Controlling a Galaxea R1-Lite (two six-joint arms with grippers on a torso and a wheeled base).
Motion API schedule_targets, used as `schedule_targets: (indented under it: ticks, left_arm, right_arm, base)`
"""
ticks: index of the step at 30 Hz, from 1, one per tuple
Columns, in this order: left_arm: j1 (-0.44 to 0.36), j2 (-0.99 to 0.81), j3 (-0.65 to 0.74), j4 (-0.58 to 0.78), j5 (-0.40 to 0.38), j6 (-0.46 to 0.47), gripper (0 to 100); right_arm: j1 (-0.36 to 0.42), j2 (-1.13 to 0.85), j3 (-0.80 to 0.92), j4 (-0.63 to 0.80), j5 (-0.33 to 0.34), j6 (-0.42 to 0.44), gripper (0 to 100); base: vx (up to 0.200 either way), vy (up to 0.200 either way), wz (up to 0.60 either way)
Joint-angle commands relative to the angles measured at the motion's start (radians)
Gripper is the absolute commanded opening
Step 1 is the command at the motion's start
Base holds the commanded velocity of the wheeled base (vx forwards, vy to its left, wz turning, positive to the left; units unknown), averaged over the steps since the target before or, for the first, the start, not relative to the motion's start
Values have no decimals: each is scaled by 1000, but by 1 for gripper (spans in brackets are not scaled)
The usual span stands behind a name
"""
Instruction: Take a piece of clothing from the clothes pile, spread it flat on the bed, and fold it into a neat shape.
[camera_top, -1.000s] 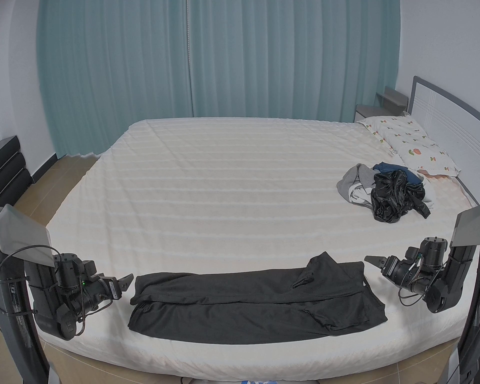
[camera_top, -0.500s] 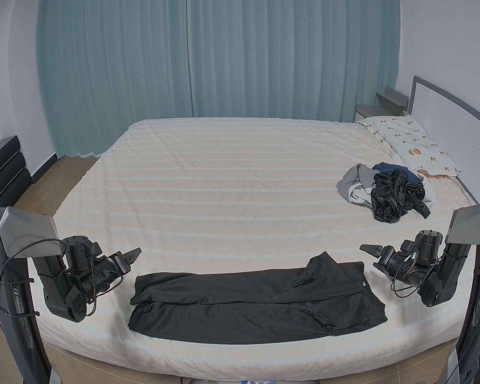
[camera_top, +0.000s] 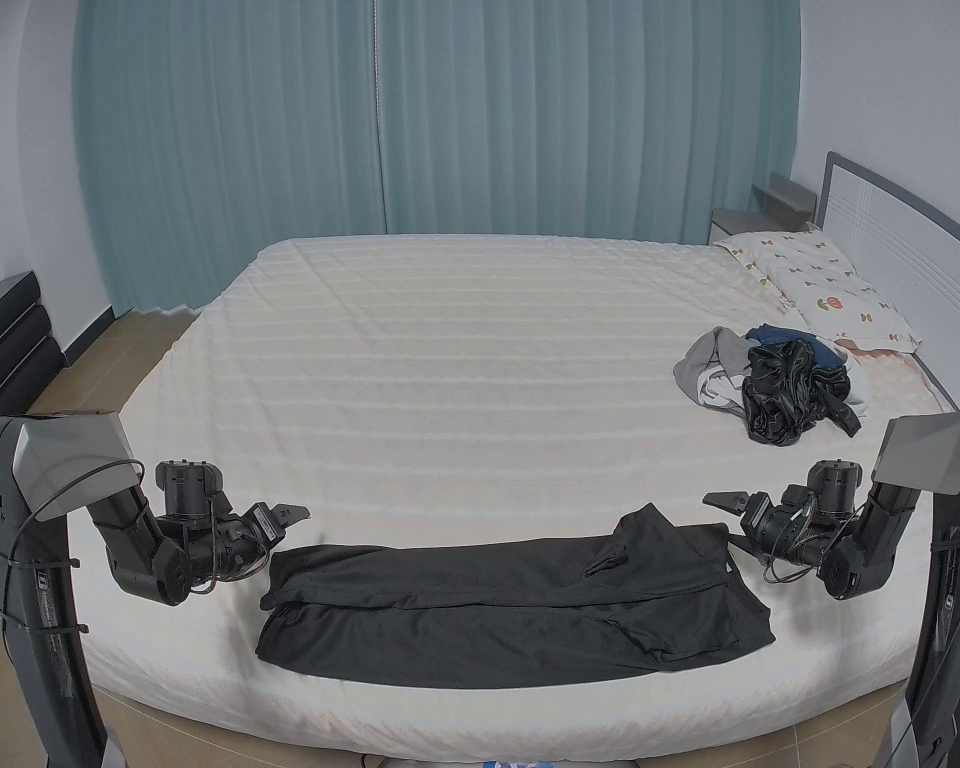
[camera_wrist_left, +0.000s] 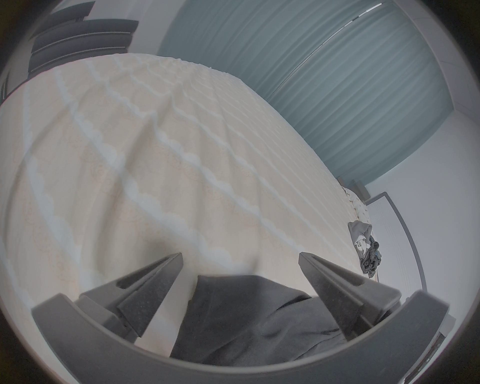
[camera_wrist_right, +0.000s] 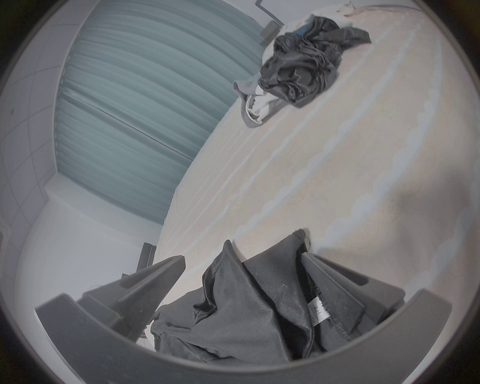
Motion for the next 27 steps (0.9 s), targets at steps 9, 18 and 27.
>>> schedule_targets:
  ticks: [9,18,27]
  left_arm:
    - [-3,4,38,1,-1,1,100]
    - [-7,8,40,1,-2,1,100]
    - [0,18,38,-1,10,0,0]
  right_arm:
    - [-5,13,-1,-14,-10,2,100]
    - [-11,16,-2,-15,-10,8,100]
    - [-13,19,2,-15,-24,10,100]
  base:
    - [0,0,0]
    - [0,0,0]
    - [0,0,0]
